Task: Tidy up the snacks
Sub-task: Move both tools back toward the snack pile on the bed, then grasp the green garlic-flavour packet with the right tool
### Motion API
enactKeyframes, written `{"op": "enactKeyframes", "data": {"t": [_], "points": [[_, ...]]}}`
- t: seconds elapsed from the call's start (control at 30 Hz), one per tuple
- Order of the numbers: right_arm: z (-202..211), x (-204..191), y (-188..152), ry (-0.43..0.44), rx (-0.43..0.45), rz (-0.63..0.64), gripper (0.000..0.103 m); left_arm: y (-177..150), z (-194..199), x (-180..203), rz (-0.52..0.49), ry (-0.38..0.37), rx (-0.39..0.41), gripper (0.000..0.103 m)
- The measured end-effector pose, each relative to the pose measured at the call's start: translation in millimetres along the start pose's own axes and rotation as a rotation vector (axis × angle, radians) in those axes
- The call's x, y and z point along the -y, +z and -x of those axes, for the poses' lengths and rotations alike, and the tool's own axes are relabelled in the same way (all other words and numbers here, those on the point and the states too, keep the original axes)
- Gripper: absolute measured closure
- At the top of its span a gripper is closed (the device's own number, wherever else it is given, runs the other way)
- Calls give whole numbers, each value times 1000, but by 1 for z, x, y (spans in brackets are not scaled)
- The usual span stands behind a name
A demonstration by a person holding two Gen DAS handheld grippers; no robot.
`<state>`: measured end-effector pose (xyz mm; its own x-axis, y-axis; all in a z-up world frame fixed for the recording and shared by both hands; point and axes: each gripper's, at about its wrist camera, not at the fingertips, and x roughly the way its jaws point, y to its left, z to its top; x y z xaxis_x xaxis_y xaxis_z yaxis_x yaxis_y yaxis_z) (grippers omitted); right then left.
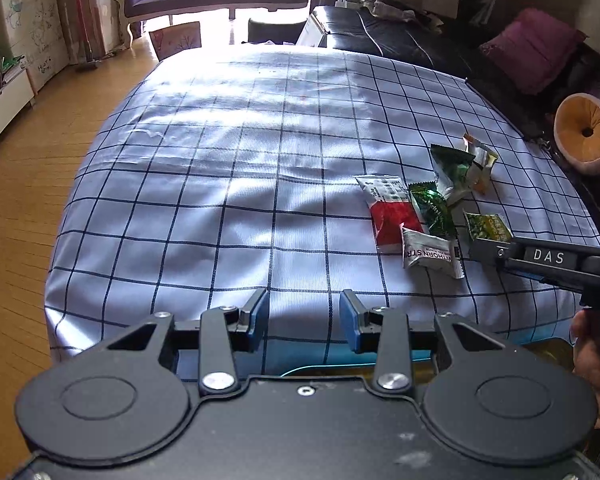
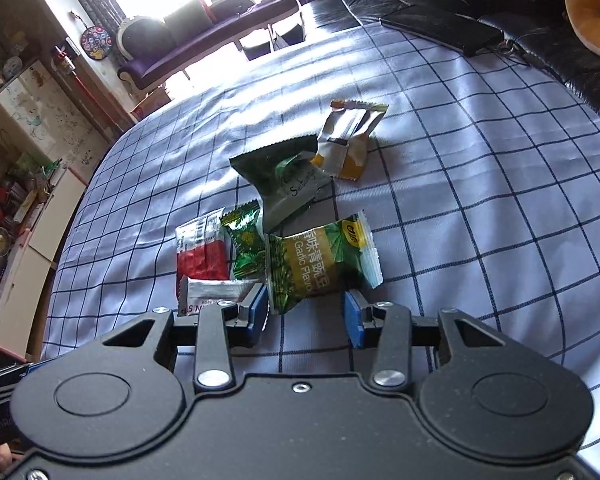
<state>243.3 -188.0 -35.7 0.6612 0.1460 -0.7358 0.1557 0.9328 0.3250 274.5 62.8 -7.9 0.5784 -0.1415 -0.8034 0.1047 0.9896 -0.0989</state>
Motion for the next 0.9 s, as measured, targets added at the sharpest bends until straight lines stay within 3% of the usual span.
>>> {"op": "enactKeyframes", "data": {"t": [0.23,0.5,0.73,0.9], "points": [[3,1,3,-120,101,26,51,3,-3,-6,9,21,9,64],[9,13,6,-219,131,6,51,4,-6,-7,5,15,-6,64],[16,7,8,-217,163,57,51,4,-6,-7,8,8,-11,64],[14,21,18,-153,121,-78,51,4,-8,-7,14,5,-25,64]]}}
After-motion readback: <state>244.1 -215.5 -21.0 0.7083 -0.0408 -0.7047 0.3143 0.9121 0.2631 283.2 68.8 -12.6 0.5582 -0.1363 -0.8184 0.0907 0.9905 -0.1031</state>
